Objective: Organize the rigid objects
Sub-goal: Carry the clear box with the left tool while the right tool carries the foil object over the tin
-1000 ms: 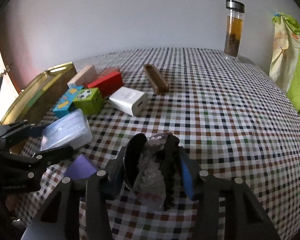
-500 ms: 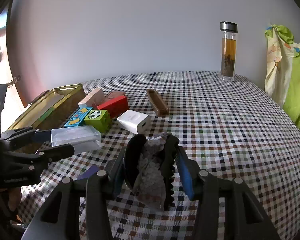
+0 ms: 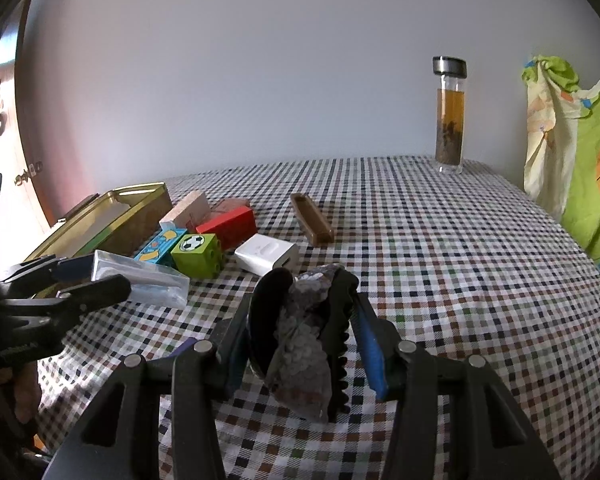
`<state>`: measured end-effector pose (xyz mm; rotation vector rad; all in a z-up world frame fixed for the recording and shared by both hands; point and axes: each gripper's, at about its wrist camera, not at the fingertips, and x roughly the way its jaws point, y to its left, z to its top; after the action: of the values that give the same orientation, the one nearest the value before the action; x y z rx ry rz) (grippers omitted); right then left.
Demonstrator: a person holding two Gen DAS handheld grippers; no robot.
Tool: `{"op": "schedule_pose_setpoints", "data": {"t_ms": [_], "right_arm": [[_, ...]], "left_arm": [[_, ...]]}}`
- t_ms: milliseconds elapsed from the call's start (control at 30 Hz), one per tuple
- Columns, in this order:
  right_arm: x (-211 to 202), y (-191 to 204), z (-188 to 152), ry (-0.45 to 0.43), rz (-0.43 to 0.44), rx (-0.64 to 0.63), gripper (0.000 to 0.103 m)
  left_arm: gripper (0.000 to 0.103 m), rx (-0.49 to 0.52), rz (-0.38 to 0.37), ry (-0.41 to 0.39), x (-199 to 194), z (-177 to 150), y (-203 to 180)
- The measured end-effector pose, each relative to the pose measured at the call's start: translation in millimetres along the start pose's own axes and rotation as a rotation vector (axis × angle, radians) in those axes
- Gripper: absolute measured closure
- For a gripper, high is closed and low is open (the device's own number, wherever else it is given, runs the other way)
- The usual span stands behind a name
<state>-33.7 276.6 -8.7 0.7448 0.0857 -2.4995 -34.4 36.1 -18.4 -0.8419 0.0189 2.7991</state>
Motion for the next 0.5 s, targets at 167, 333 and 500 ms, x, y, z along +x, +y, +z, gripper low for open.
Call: {"op": "schedule_pose_setpoints", "data": {"t_ms": [167,333,500], "right_arm": [[-7.1,-0.8,-0.3,-0.044,-0.006,0.004,0.053],[-11.7,5.1,0.7,-0.079,-0.024,-0.027,0.053],[-11.6,11.3,2.4,-0.092,-0.022,-0.040,0.053]], "left_arm": [[0.049,-0.001,0.020,-0.074,-13.1,-0.1,1.7],[0.049,-0.001,0.040,-0.130,-23.4,-1.2,2.2],[0.049,-0.001,0.068,-0.165,-30.6,-1.9,4.0]]}}
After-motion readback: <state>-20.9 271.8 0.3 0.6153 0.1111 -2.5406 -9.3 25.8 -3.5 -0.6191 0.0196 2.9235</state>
